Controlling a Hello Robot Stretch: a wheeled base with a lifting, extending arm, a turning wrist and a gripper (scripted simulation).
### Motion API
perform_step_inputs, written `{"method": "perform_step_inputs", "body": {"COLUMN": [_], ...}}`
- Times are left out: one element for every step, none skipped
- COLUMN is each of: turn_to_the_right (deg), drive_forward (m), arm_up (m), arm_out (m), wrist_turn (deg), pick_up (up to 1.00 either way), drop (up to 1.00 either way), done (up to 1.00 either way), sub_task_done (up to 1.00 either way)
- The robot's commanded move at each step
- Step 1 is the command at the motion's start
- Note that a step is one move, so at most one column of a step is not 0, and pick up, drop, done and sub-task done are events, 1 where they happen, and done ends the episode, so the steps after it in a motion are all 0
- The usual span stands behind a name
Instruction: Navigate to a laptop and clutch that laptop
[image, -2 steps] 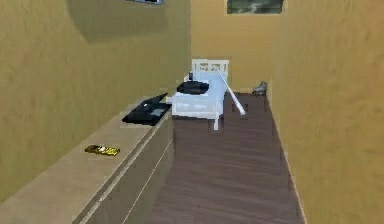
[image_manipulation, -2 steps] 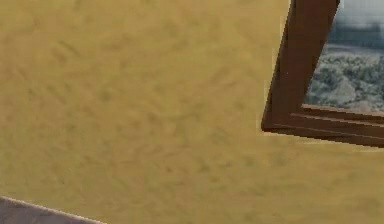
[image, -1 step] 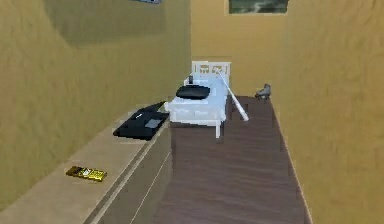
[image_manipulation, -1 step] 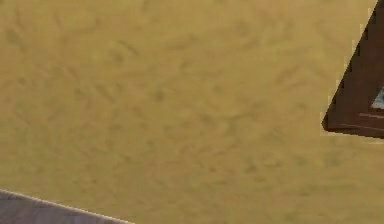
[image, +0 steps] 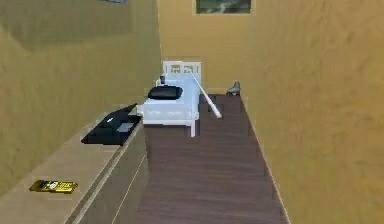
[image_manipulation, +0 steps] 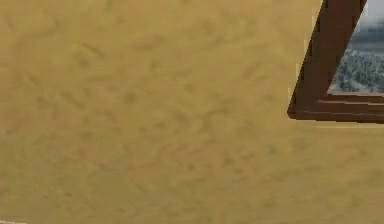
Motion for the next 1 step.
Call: {"method": "perform_step_inputs", "body": {"turn_to_the_right": [0.0], "drive_forward": [0.45], "arm_up": [0.0], "arm_out": [0.0], "wrist_turn": [0.0], "pick_up": [0.0], "drop": [0.0], "done": [0.0], "sub_task_done": [0.0]}}
